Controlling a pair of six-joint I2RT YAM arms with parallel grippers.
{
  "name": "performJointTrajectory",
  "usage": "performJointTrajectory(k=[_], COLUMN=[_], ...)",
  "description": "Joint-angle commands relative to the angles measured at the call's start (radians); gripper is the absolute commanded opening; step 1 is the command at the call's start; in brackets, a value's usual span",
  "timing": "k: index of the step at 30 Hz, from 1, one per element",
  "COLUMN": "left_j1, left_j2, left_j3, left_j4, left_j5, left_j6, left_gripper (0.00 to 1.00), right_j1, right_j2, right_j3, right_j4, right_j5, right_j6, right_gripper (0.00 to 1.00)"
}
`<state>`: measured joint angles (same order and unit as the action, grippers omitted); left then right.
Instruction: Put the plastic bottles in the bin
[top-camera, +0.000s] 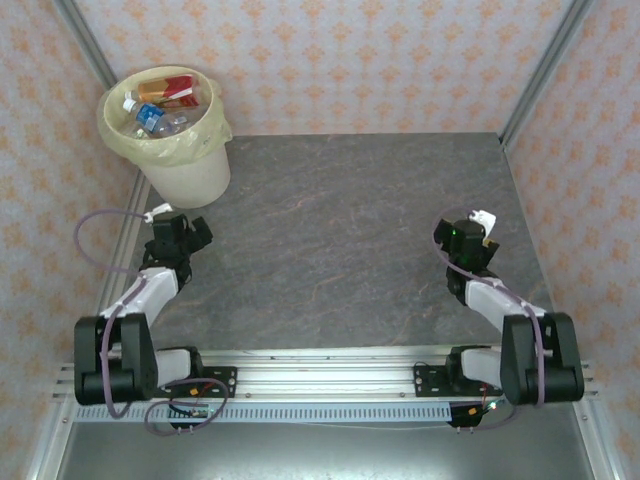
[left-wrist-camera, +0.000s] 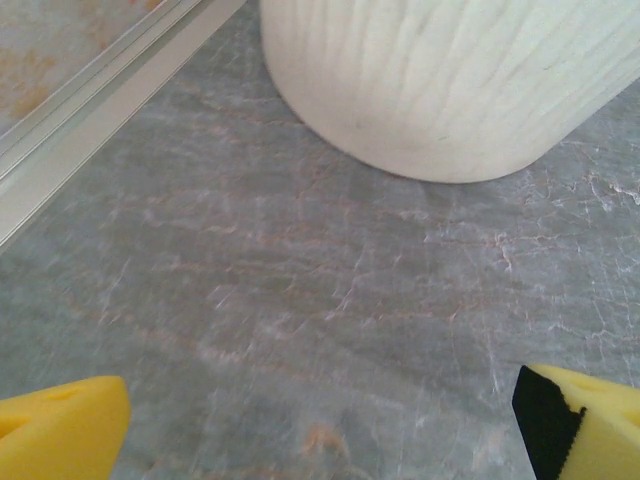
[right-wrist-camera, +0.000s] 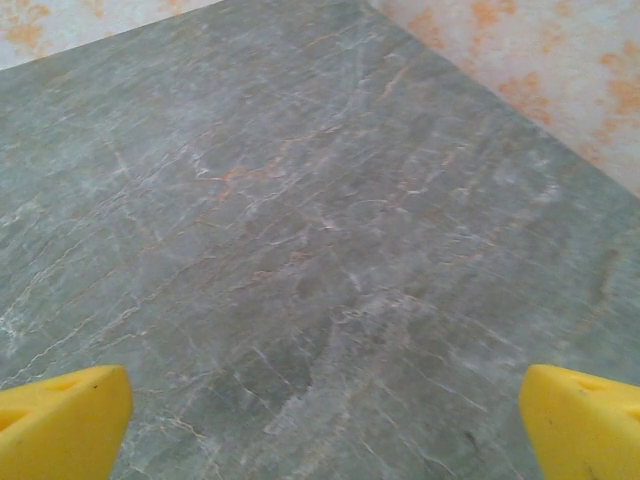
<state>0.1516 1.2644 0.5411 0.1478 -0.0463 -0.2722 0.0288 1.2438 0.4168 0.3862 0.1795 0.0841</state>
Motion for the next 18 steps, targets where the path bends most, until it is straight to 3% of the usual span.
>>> performJointTrajectory(k=[1,4,8,11,16,18], left_j1=[-0.012,-0.022,-0.115,-0.232,-0.225,-0.227], left_j2=[0.095,0.16,0.169,0.212,0.227,0.228], left_j3=[-0.015,0.0,-0.063,-0.141,-0.142,-0.141], left_j4=[0.232,0.298,0.453,0.626,0.638,0.638], left_j5=[-0.024,0.034,0.089,-0.033,-0.255,-0.264], left_j6=[0.084,0.095,0.247,0.34,0.229,0.228], left_gripper=[1.0,1.0,1.0,1.0,1.0,1.0], right_j1=[-0.004,-0.004,-0.004,-0.003,-0.004,-0.003], right_j2=[0.054,0.093,0.133,0.151,0.181,0.229], right_j3=[-0.023,-0.027,-0.052,-0.09,-0.164,-0.189], right_j4=[0.217,0.274,0.378,0.458,0.614,0.696], right_j5=[-0.065,-0.097,-0.142,-0.15,-0.148,-0.128], right_j6=[-0.064,-0.088,-0.126,-0.129,-0.126,-0.115], right_gripper=[0.99,0.99,0.99,0.99,0.99,0.99])
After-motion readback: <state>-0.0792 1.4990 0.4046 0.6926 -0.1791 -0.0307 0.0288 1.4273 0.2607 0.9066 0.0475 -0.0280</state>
